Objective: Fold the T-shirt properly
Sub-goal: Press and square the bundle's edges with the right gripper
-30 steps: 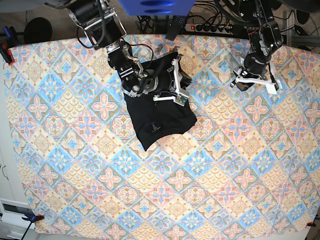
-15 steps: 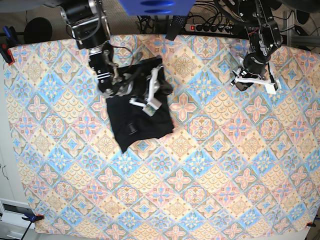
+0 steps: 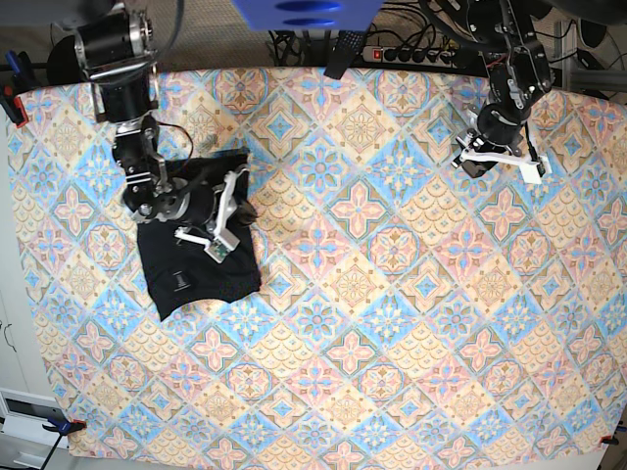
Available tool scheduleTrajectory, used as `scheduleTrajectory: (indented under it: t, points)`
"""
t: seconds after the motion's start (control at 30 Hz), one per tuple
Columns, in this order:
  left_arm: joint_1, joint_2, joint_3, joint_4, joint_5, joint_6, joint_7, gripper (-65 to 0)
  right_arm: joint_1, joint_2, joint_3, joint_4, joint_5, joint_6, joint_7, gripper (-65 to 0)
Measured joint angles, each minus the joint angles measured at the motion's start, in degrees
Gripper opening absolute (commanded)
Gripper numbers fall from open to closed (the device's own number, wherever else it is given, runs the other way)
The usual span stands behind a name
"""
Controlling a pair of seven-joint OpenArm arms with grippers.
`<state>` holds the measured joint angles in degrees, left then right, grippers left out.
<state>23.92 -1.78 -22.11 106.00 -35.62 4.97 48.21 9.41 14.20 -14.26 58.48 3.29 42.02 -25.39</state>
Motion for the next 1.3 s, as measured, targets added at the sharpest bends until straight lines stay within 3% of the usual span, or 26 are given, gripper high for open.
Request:
scheduleTrajectory:
  t: [0.27,0.5,0.6,0.73,0.97,1.13,1.3]
  points:
    - [-0.1,0.0,2.5,0.0,-0.3,-0.2,0.1,-54.2,1.7,1.0,0.4,2.2,-2.4,-1.8,-4.0,-60.5]
    - [-0.1,0.0,2.4,0.0,0.0,0.0,0.0,-54.2,-0.7,1.2,0.5,21.1,-3.0,-2.3,-12.0,-60.5]
    - [-0.3,0.0,2.4,0.0,0.0,0.0,0.0,-54.2,-4.7,0.7,3.4,30.4,-2.7,-1.8,-15.0,-60.5]
    - [-0.3,0.0,2.4,0.0,0.0,0.0,0.0,-54.2,-7.4,1.0,7.6,34.1,-3.1,-1.6,-16.8,-60.5]
    - [-0.2,0.0,2.4,0.0,0.0,0.0,0.0,-54.2,-3.6,0.9,15.0,20.6,-3.5,-1.6,-15.3,-60.5]
    - [0.0,0.1,2.5,0.0,0.0,0.0,0.2,-54.2,4.6,1.0,15.7,7.2,-2.8,-2.6,-7.5,-60.5]
    - [0.3,0.0,2.5,0.0,0.0,0.0,-0.2,-54.2,4.6,0.7,15.4,0.0,-3.1,-2.2,-7.2,-60.5]
